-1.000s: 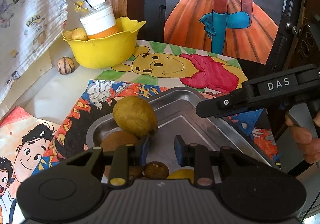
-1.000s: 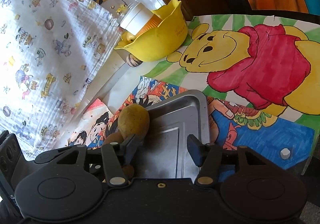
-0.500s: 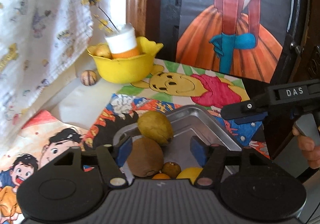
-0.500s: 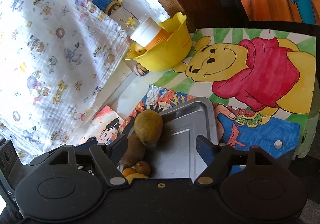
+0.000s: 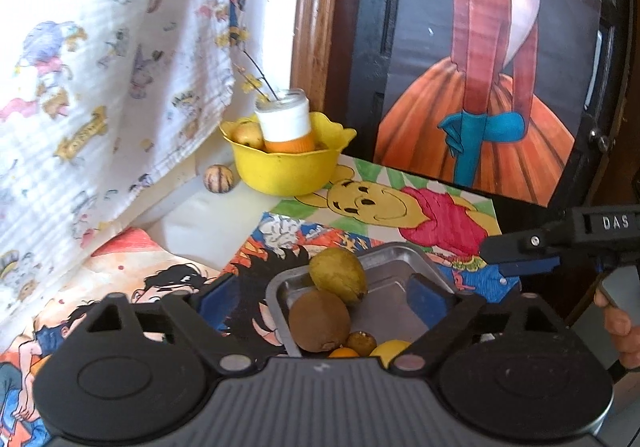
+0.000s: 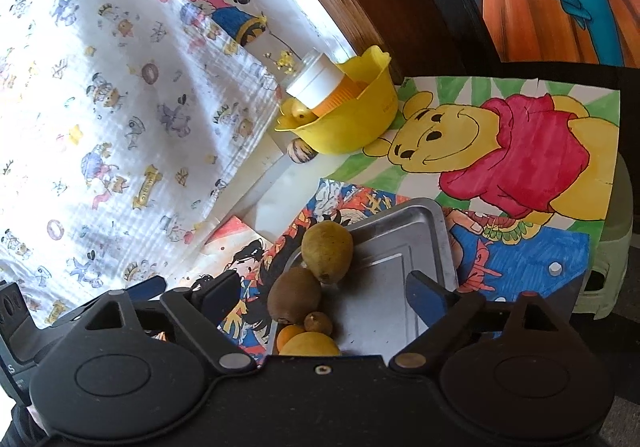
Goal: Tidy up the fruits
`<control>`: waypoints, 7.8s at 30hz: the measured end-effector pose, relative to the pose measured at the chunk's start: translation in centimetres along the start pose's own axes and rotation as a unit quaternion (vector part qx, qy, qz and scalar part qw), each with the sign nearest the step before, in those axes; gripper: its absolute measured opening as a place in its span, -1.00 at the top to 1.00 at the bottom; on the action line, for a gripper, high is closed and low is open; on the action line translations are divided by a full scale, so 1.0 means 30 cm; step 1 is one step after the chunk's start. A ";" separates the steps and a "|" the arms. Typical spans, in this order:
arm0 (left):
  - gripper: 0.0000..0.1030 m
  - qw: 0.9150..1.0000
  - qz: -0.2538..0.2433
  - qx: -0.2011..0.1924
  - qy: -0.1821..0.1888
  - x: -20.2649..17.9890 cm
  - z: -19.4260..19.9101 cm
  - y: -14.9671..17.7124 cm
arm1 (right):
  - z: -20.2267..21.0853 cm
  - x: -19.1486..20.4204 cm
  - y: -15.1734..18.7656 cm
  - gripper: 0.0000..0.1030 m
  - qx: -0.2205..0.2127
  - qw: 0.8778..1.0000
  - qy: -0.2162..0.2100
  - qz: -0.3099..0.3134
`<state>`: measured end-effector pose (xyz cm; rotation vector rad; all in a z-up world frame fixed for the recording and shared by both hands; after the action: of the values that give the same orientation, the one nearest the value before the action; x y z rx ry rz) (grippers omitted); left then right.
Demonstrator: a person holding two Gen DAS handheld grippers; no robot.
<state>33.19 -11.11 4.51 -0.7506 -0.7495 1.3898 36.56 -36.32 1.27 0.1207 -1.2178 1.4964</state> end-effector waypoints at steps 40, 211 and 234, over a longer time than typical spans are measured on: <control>-0.99 0.994 0.063 -0.055 -0.076 0.113 0.286 0.228 | 0.170 0.258 0.338 -0.99 -0.126 0.971 0.086 0.186; -0.99 0.989 0.028 -0.118 -0.085 0.305 0.560 0.737 | 0.189 0.444 1.018 -0.99 -0.143 0.934 0.172 0.277; -0.99 0.989 0.024 -0.122 -0.081 0.300 0.567 0.739 | 0.190 0.448 1.035 -0.99 -0.145 0.932 0.173 0.283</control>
<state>6.99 -0.86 -3.93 -0.8556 -1.0485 1.4294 4.75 -25.70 -6.02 -0.7217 -1.2195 1.7049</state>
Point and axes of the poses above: each gripper's, at about its wrist camera, not at the fingertips, and z roughly against the way its jaws point, x to its left, y to its underside, the point moved 7 cm from there along -z, roughly the way its jaws point, and after that the axes turned 10 degrees about -y, right-handed, at the moved point
